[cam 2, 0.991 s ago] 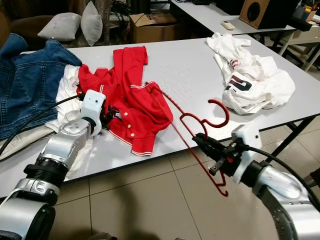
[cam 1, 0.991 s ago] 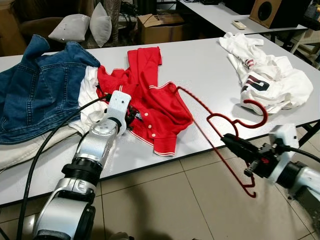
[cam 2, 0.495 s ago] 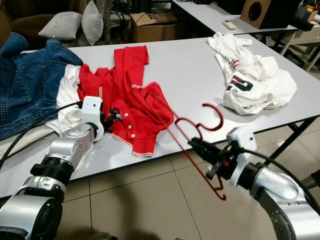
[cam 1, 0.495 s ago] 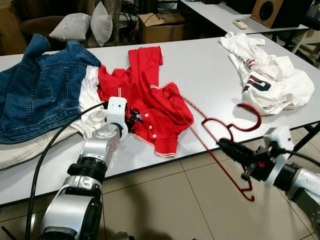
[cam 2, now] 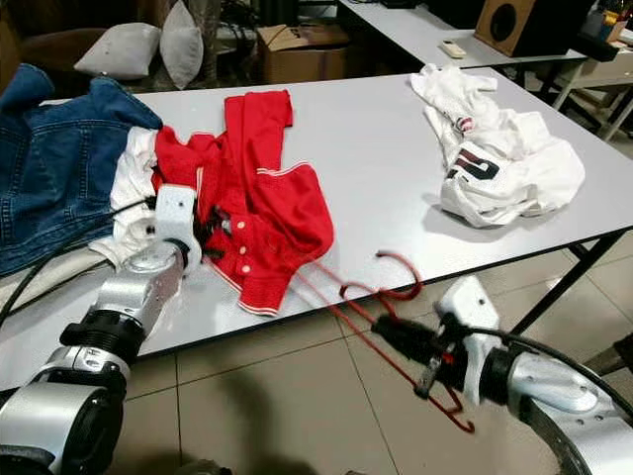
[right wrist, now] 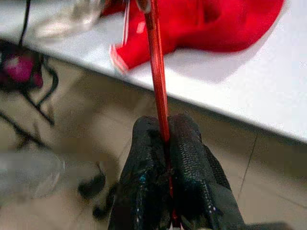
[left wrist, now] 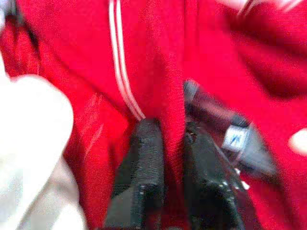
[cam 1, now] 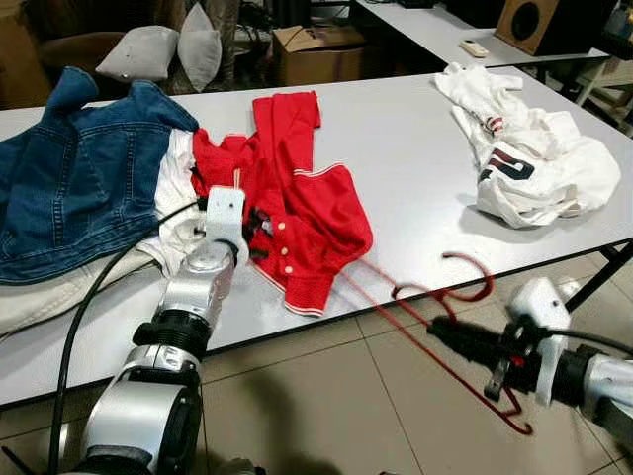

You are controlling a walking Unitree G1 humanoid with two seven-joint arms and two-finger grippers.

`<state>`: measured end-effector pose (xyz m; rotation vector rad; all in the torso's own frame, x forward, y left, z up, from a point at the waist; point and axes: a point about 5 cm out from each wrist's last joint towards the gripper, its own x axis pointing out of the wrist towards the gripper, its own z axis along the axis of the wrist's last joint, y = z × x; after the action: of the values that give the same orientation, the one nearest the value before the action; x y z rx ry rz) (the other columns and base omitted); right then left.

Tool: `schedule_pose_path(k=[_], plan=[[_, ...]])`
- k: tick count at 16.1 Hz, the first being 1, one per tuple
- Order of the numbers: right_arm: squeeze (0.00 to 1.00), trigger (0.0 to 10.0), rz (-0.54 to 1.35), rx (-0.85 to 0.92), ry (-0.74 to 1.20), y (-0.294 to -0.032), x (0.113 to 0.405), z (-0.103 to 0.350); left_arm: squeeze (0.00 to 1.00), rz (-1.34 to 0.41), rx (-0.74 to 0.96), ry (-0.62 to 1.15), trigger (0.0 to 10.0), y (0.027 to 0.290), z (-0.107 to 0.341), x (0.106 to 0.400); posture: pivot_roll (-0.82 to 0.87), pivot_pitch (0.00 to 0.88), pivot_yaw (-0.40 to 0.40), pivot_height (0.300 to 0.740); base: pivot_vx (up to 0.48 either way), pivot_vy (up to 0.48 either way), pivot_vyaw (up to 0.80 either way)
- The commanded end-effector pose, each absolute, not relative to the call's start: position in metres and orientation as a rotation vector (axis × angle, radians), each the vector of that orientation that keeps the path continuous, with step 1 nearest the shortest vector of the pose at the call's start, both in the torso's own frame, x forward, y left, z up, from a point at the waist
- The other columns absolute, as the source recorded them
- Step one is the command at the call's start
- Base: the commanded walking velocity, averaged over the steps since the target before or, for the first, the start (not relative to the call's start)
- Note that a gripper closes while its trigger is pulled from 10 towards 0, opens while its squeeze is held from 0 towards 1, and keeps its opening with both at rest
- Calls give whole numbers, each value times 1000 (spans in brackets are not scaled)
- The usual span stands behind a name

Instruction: Hang hanger

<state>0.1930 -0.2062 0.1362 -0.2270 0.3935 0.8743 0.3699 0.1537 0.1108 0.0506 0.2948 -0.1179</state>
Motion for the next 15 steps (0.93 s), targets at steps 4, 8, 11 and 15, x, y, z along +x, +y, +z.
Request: schedule_pose_path(k=[4,8,11,15], plan=[[0,10000,752,-284,414,-207,212,131,0,-293,100,-8,0,132,160,367,-72,0,-30,740,0,0,0],[0,10000,375,-324,358,-234,264,129,0,-308,58,-108,0,132,183,357,-58,0,-30,740,0,0,0],[0,10000,331,-248,226,-240,283,156,0,-274,64,-57,0,138,180,351,-44,0,-41,740,0,0,0],[0,10000,470,-179,96,-243,271,187,0,-268,79,68,0,133,157,342,-62,0,-34,740,0,0,0]])
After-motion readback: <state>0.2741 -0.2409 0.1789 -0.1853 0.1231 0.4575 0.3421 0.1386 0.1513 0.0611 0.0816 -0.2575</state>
